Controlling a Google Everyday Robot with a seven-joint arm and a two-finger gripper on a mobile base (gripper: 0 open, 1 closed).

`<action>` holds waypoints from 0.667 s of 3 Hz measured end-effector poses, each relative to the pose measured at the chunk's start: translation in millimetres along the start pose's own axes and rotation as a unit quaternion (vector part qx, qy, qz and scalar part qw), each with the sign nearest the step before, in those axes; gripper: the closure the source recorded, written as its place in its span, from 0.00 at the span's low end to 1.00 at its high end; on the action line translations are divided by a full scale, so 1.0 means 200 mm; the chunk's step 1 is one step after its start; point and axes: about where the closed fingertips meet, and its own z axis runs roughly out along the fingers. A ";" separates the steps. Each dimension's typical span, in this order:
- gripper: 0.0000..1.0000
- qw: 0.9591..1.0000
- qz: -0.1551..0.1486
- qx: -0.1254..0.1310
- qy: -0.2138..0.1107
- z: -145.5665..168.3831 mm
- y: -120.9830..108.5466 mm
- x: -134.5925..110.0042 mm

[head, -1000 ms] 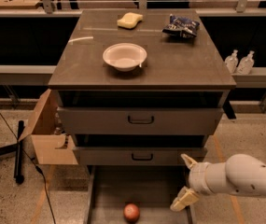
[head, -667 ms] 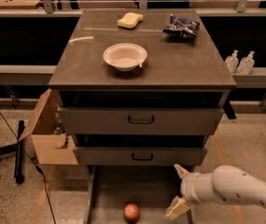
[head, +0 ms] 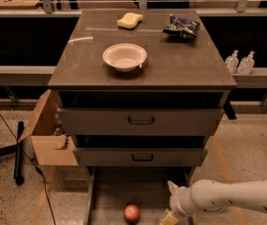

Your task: Pick apple from bottom drawer and place on counter

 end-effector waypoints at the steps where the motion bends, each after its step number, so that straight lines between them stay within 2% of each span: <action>1: 0.00 0.999 0.010 0.036 0.021 0.03 -0.15 0.04; 2: 0.00 0.999 0.023 0.045 0.001 0.08 -0.16 0.05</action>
Offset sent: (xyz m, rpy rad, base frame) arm 0.0314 -0.0144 -0.0420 0.0411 -0.0656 -0.1599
